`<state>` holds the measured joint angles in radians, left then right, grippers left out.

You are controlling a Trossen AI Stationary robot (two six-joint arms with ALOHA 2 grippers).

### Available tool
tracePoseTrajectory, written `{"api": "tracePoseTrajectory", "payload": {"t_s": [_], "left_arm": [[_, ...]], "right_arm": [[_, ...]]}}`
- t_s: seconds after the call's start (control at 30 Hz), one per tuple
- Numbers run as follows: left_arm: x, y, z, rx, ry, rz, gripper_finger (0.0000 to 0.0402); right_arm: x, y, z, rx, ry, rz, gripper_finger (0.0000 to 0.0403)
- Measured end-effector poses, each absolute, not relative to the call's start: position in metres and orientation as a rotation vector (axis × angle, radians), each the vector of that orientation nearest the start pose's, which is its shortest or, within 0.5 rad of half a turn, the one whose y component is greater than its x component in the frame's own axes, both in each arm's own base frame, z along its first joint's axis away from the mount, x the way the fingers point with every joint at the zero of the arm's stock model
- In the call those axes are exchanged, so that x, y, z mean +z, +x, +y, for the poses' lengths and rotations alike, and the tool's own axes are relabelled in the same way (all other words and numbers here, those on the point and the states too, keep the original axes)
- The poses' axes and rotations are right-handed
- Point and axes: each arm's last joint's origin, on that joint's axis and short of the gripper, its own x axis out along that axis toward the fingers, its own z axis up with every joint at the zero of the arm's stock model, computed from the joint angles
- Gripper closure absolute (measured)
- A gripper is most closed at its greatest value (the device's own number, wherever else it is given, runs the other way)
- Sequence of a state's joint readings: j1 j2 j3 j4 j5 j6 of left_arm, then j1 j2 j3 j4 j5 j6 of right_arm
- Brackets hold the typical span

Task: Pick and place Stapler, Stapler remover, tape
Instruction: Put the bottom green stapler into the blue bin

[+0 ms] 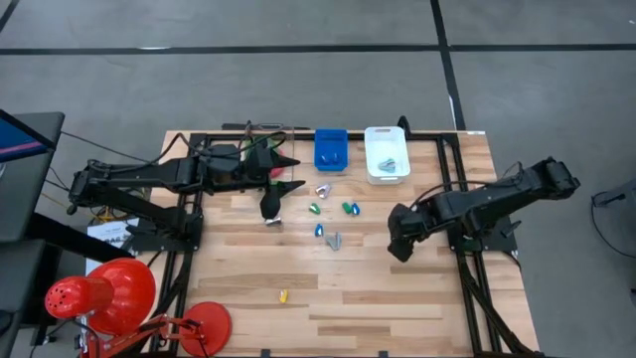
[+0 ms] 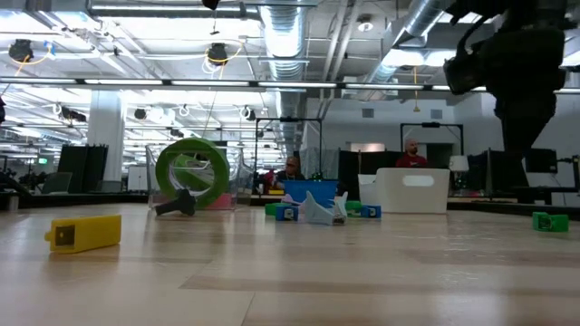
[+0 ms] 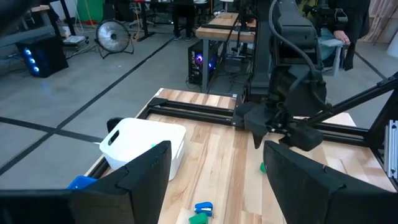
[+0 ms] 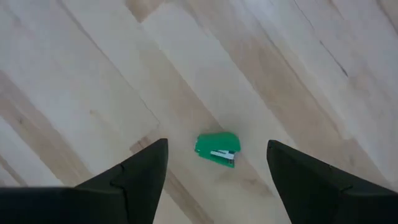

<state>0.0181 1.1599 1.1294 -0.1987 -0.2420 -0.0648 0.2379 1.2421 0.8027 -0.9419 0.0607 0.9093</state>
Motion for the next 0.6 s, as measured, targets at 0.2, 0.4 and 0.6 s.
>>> {"api": "tracePoseTrajectory", "payload": {"t_s": [0.2,0.4,0.6], "left_arm": [[0.377,0.255,0.012,0.266,-0.039,0.212,0.0156],[0.378,0.255,0.012,0.266,-0.041,0.199,0.0156],[0.379,0.255,0.012,0.266,-0.041,0.196,0.0156]], "right_arm": [[0.194,0.199,0.052,-0.529,0.554,1.403,0.0138],[0.183,0.207,0.055,-0.526,0.55,1.428,0.0137],[0.169,0.21,0.055,-0.542,0.569,1.431,0.0137]]}}
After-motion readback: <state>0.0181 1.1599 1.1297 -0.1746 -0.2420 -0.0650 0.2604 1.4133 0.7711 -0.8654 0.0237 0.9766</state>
